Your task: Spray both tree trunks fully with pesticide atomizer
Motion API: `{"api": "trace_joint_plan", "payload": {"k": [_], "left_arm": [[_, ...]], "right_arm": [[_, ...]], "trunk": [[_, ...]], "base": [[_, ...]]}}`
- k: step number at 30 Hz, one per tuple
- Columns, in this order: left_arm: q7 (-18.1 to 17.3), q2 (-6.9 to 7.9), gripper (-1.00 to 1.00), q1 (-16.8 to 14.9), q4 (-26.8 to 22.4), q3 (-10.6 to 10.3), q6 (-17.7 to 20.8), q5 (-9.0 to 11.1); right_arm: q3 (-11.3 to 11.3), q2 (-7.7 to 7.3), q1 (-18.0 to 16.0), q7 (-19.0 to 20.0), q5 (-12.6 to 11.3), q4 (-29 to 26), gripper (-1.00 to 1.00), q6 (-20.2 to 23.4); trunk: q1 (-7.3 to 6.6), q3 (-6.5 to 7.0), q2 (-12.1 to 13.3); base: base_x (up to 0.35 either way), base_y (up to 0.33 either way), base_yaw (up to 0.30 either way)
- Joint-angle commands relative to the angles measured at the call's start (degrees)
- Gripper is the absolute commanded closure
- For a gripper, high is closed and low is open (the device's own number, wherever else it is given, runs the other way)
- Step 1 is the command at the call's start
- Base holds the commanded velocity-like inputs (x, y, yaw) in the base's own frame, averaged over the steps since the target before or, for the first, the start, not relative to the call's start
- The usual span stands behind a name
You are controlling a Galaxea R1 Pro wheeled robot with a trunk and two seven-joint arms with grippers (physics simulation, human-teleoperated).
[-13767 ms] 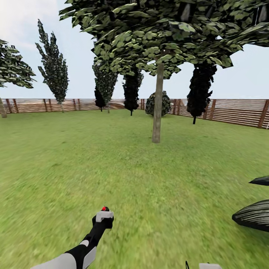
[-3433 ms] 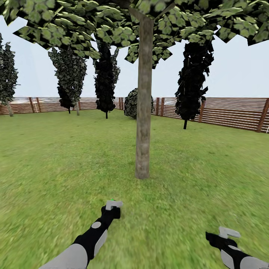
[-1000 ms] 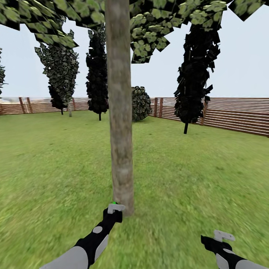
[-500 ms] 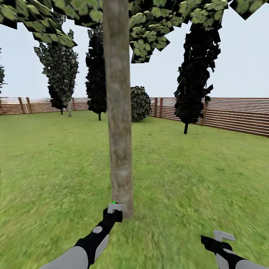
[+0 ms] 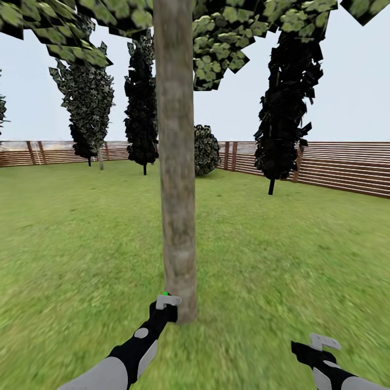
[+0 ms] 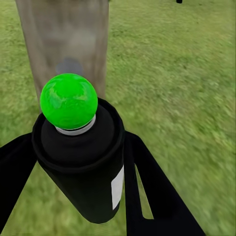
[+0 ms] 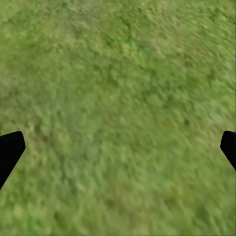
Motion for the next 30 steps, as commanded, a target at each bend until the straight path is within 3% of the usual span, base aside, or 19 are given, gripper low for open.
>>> {"api": "trace_joint_plan", "payload": {"k": [1, 7, 19, 25, 28, 29, 30], "left_arm": [[0.06, -0.01, 1.00, -0.05, 0.03, 0.10, -0.17, -0.58], [0.06, -0.01, 1.00, -0.05, 0.03, -0.10, -0.02, -0.60], [0.06, -0.01, 1.00, -0.05, 0.15, 0.06, -0.02, -0.61], [-0.05, -0.01, 1.00, -0.05, 2.70, -0.21, 0.92, -0.68], [-0.44, -0.01, 1.00, -0.05, 0.35, -0.50, 8.93, -0.61], [-4.40, -0.01, 1.00, -0.05, -4.69, -0.53, 17.39, -0.60], [-6.24, -0.01, 1.00, -0.05, -5.87, -0.52, 19.23, -0.62]], "right_arm": [[-0.40, 0.00, -0.11, 0.07, -0.05, 0.25, -1.00, -0.46], [-0.40, 0.05, -0.11, 0.07, -0.05, 0.25, -1.00, -0.44], [-0.40, 0.38, -0.11, 0.15, -0.09, 0.25, -1.00, -0.35], [-0.38, 0.42, -0.08, 0.11, -0.02, 0.25, -1.00, -0.33], [-0.33, 0.47, 0.13, 0.08, 0.02, 0.25, -1.00, -0.28], [-0.32, 0.48, 0.25, 0.07, 0.03, 0.25, -1.00, -0.25], [-0.32, 0.48, 0.26, 0.07, 0.04, 0.25, -1.00, -0.24]], "trunk": [[0.03, -0.08, -0.05], [0.03, -0.08, -0.05], [0.03, -0.42, -0.05], [0.03, -0.45, -0.05], [0.03, -0.46, -0.05], [0.03, -0.46, -0.05], [0.03, -0.46, -0.05]], "base": [[0.274, 0.017, 0.000], [0.200, 0.005, 0.000], [0.014, 0.000, 0.000], [0.000, 0.000, 0.000], [0.000, 0.000, 0.000], [0.000, 0.000, 0.000], [0.000, 0.000, 0.000]]}}
